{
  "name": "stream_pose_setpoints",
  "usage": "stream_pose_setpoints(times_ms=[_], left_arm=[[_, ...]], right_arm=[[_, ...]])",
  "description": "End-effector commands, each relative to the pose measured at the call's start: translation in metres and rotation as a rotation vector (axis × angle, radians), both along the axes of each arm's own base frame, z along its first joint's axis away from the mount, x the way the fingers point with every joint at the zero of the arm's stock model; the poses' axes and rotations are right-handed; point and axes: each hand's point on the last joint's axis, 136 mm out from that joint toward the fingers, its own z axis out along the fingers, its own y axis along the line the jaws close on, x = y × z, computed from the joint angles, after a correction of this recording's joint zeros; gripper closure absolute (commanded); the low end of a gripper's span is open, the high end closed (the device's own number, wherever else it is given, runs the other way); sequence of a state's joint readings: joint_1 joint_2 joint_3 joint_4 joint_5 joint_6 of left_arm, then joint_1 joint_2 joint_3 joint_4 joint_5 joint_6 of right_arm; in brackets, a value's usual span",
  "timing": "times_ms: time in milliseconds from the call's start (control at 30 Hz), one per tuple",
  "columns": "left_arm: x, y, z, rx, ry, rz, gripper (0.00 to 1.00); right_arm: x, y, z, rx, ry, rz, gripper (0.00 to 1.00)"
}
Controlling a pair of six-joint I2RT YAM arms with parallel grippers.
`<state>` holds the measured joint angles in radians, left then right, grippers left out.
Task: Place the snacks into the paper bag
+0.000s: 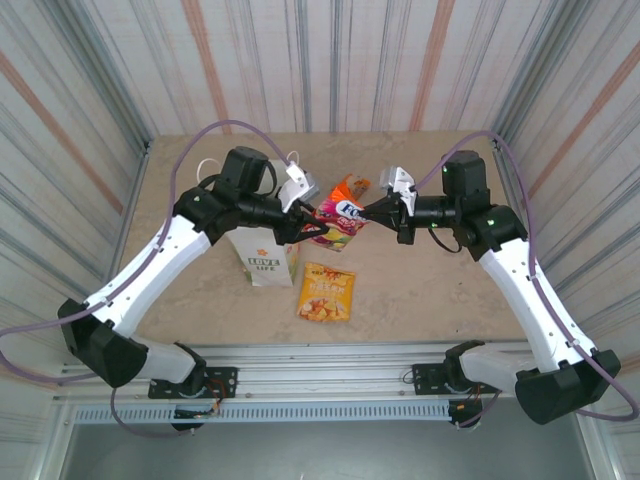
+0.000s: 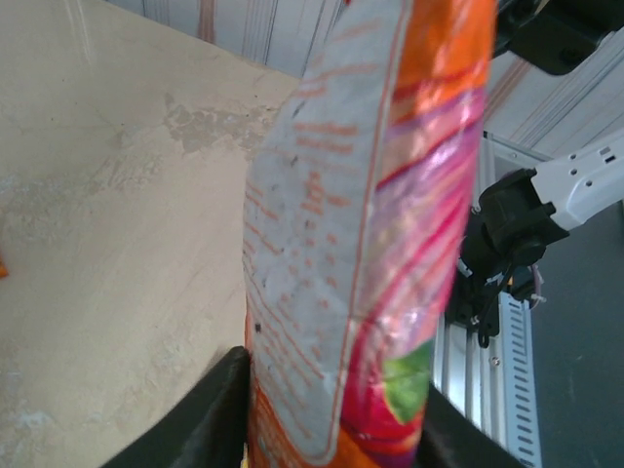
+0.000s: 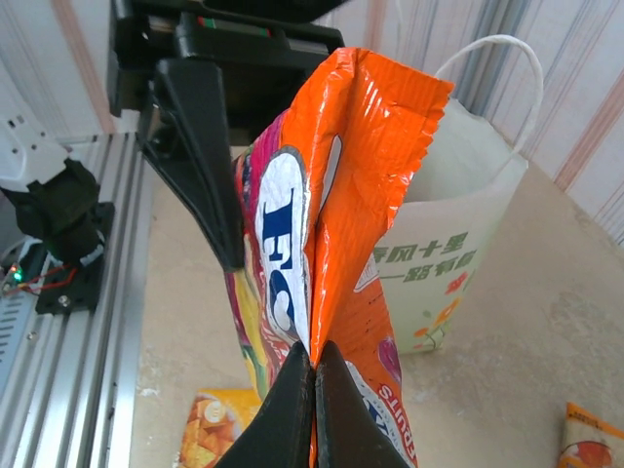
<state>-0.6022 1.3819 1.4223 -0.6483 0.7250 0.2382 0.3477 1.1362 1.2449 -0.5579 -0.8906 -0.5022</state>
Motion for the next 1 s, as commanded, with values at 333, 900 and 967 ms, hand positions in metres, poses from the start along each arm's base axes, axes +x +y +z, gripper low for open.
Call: stream_pose_setpoints(times_ms=[333,900,967], left_arm=[[-0.008,0.022,0.03,0.028,0.052,0.137,0.93],[0.035,0.16,0.09,0.131,0.015,0.925,0.95],[0.04,0.175,0.098,0.106,0.017,0.995,0.96]], right_arm=[[0.02,-0.003,0.008,0.057,0.092,-0.152,0.47],[0.058,-0.026,0.001,0.107,0.202,-0.396,0.32],[0.061,-0.028,-0.001,0.103,0.205,-0.425,0.32]])
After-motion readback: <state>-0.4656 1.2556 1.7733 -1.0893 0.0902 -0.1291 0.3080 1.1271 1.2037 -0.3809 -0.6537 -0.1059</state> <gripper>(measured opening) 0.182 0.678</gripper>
